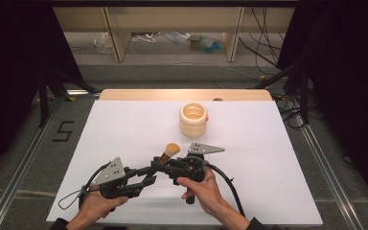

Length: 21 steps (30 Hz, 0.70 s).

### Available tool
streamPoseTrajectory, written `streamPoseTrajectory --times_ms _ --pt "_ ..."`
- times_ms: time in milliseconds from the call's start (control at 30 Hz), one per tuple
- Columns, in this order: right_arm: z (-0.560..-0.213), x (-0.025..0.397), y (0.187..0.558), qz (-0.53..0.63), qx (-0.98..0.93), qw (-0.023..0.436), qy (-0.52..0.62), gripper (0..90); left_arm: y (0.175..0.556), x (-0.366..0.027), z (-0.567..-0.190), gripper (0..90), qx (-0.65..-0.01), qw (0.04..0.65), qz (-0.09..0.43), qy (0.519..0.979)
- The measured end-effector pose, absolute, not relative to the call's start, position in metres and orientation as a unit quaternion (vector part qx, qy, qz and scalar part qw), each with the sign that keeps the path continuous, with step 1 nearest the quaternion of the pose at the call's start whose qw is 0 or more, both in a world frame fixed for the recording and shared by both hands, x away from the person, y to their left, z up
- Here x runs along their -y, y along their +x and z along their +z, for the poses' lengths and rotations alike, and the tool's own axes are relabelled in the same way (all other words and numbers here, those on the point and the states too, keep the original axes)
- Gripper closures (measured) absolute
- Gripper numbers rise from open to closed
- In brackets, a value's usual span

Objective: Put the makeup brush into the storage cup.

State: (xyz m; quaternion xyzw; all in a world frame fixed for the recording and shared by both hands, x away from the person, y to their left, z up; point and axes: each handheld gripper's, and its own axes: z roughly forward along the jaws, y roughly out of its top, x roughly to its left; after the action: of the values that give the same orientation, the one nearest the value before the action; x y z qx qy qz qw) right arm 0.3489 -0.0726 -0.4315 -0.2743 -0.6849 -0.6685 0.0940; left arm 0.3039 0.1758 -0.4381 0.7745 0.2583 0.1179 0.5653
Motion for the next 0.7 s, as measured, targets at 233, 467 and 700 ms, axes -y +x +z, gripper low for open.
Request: streamPoseTrajectory --times_ms 233,467,700 --pt "-0.422 0.075 0.348 -0.659 0.707 0.048 -0.252 73.8 0.303 -0.176 -0.439 43.8 -0.28 0.563 0.109 0.77" --pt "-0.415 0.078 0.347 -0.646 0.727 0.01 -0.234 73.8 0.304 -0.179 -0.44 35.8 -0.283 0.558 0.114 0.772" --pt "-0.409 0.085 0.351 -0.628 0.744 -0.03 -0.225 73.8 0.305 -0.182 -0.442 32.6 -0.289 0.557 0.12 0.769"
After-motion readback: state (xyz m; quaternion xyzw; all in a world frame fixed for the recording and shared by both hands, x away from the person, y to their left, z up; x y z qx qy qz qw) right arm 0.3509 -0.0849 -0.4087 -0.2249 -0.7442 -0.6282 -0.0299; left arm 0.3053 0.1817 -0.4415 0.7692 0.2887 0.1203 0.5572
